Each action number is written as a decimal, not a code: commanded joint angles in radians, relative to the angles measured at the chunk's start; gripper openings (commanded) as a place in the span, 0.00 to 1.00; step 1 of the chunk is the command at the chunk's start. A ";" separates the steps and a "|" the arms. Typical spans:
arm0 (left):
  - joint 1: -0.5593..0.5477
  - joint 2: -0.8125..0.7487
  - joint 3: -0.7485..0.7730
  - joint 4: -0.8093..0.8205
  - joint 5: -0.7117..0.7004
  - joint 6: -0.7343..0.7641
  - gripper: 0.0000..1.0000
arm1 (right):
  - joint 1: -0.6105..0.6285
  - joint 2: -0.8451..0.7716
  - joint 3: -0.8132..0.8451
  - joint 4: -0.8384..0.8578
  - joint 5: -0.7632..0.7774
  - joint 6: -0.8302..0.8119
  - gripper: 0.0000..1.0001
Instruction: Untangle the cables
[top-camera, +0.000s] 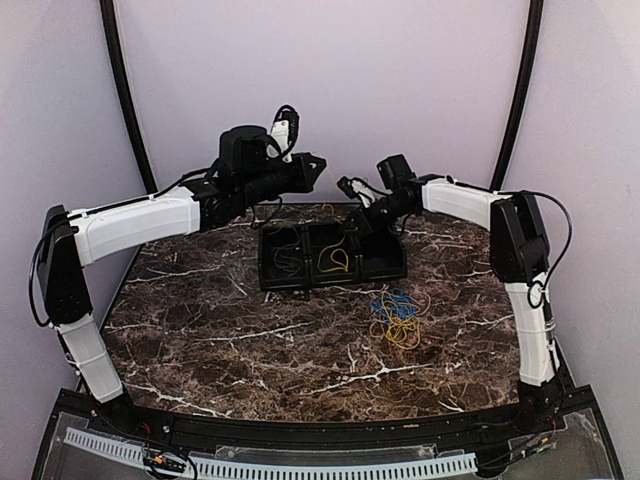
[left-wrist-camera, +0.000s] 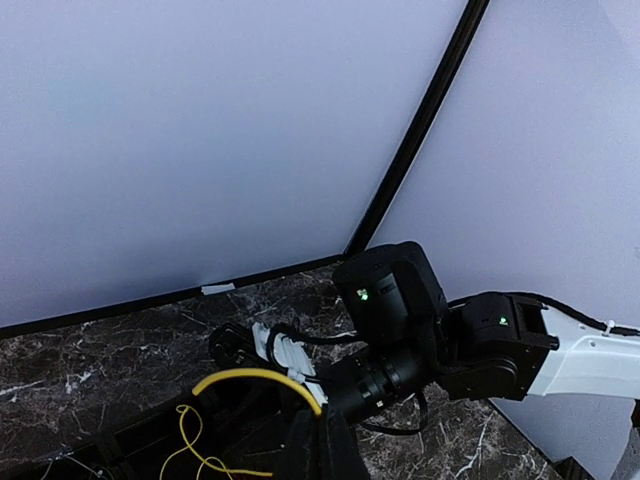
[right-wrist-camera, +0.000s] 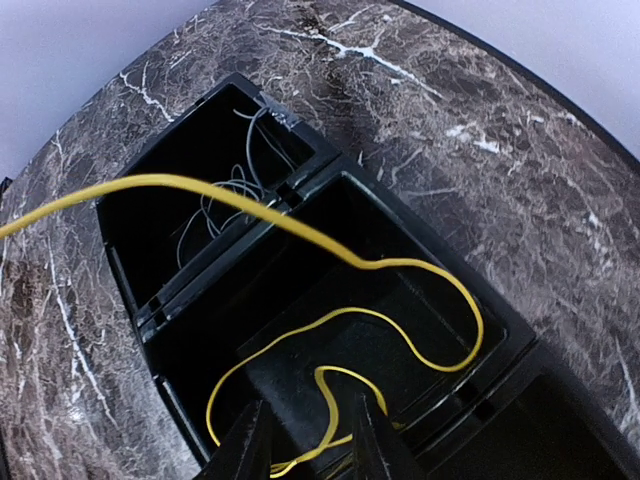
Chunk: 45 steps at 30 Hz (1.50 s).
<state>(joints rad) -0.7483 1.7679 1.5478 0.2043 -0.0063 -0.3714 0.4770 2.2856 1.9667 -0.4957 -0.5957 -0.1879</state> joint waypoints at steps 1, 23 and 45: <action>0.004 -0.037 -0.040 0.086 0.054 -0.066 0.00 | -0.047 -0.177 -0.134 -0.003 -0.040 -0.026 0.35; 0.001 0.280 -0.066 0.087 0.079 -0.127 0.00 | -0.243 -0.871 -1.048 0.290 -0.058 -0.182 0.36; -0.033 0.298 0.110 -0.185 -0.010 -0.097 0.50 | -0.265 -0.856 -0.925 0.202 -0.150 -0.168 0.38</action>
<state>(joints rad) -0.7620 2.1971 1.6497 0.1154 -0.0113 -0.4763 0.2207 1.4483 0.9306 -0.2584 -0.6861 -0.3618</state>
